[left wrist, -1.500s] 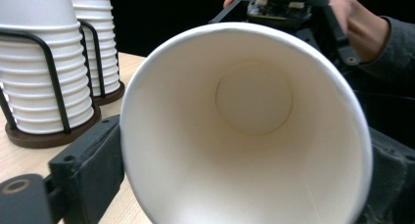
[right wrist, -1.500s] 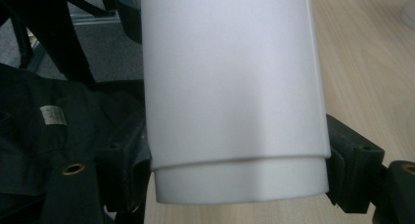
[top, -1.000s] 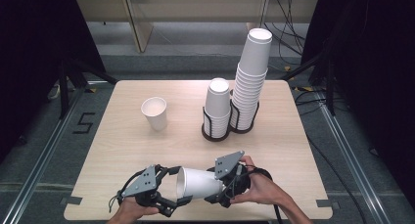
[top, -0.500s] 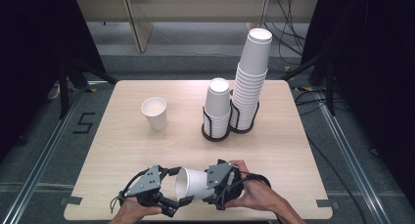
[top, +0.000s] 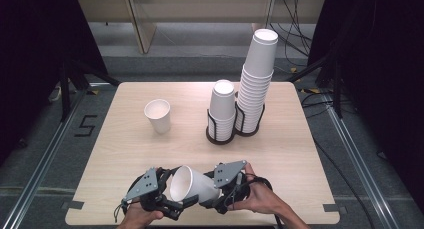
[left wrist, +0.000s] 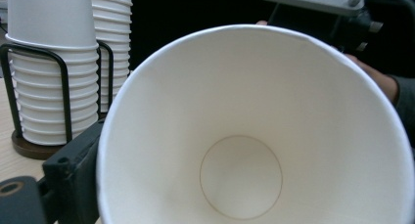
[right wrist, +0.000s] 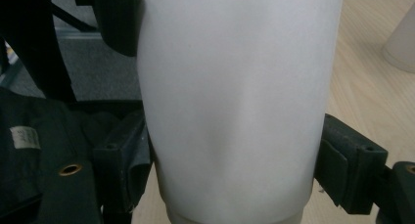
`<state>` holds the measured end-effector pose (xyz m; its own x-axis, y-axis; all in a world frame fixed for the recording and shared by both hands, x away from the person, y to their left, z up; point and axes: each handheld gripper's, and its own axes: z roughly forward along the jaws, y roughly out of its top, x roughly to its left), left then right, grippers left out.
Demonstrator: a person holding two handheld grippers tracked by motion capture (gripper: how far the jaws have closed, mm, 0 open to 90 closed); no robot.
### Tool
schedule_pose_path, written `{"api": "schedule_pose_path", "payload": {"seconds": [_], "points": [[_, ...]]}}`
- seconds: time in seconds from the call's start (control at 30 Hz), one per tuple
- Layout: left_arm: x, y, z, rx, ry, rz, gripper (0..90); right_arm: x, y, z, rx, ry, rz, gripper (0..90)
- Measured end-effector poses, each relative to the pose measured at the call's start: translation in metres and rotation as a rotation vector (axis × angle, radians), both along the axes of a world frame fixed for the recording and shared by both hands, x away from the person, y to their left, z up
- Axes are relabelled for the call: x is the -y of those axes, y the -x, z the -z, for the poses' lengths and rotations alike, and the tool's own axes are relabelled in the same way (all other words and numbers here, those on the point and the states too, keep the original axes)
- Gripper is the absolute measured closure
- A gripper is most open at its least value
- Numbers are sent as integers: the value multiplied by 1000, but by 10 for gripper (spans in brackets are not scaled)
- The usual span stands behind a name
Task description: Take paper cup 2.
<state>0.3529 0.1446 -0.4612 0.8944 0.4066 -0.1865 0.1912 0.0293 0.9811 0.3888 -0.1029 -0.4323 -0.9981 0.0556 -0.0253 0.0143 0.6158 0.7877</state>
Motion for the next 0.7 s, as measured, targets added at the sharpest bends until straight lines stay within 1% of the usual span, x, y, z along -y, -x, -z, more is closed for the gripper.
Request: {"api": "schedule_pose_path", "payload": {"seconds": [0.03,0.07,0.17,0.23,0.3,0.33,0.37,0.4,0.5,0.57,0.63,0.67,0.7], "points": [[0,0,0,3,-3,-2,51,0,-1,1,-10,-7,0,234],[0,0,-1,0,-10,4,57,0,-1,2,-11,-11,1,233],[2,1,-1,11,-44,4,73,-1,0,4,-12,15,6,226],[2,1,-2,16,-61,4,82,-1,-1,6,-26,16,12,220],[2,0,-1,9,-56,1,84,-2,-1,7,-20,22,25,211],[2,0,-1,5,-66,-3,84,-2,0,7,-13,28,28,206],[2,-1,0,4,-58,2,85,-2,0,6,8,41,39,182],[2,-1,0,1,-70,-3,85,-3,1,6,26,51,45,170],[4,0,0,-2,-86,-7,85,-6,3,6,36,66,42,188],[5,1,-1,-5,-82,-7,83,-8,4,7,38,79,38,216],[5,1,-1,2,-91,-10,75,-9,5,8,44,88,35,232],[5,1,0,0,-83,-11,69,-10,5,8,55,92,31,234],[5,1,0,-8,-70,-15,63,-9,6,7,52,90,30,236]]}}
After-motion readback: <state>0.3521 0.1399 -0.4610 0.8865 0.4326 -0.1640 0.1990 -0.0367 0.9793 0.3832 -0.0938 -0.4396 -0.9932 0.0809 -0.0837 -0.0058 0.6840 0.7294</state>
